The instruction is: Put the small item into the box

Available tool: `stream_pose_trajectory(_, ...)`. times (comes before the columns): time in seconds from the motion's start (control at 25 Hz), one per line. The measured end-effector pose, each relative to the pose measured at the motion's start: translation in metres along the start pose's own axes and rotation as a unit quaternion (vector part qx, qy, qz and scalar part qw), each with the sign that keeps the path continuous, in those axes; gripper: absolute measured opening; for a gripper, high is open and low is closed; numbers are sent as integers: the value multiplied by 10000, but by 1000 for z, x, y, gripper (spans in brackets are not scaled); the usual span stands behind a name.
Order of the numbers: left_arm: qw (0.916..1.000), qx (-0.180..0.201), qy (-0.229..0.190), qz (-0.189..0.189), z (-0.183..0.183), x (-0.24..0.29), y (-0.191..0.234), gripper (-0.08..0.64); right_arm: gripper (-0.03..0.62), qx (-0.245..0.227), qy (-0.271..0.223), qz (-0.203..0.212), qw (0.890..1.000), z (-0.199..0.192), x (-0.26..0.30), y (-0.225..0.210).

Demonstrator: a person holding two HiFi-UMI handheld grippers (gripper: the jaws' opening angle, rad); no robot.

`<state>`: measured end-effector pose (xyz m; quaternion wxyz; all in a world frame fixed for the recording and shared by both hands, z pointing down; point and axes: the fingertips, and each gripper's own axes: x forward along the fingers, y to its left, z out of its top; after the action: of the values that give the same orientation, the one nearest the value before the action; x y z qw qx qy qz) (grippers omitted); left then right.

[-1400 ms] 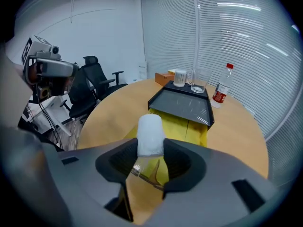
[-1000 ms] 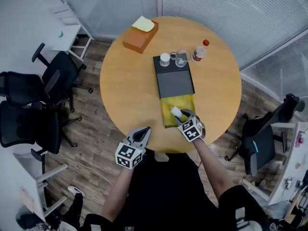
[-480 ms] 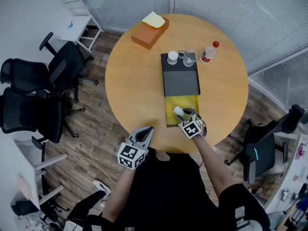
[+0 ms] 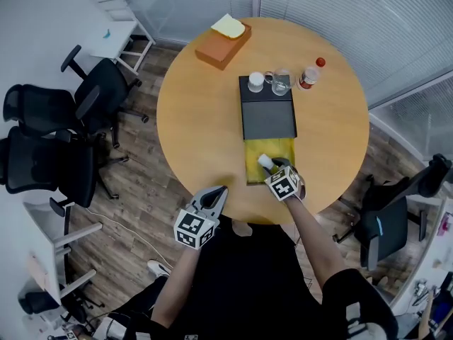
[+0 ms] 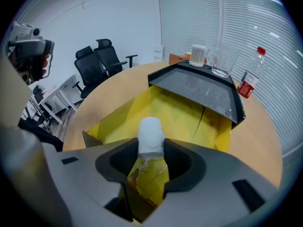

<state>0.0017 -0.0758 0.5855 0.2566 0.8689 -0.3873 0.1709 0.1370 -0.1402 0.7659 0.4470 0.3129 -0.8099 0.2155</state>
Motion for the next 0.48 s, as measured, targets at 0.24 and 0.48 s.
stream_pose_trajectory(0.24, 10000, 24, 9, -13, -1, 3, -5, 6, 186, 16, -34, 12, 10000, -1, 3, 2)
stream_pose_trajectory(0.48, 10000, 84, -11, -34, 2, 4, -11, 6, 224, 189, -398, 37, 9990, 6, -12, 0)
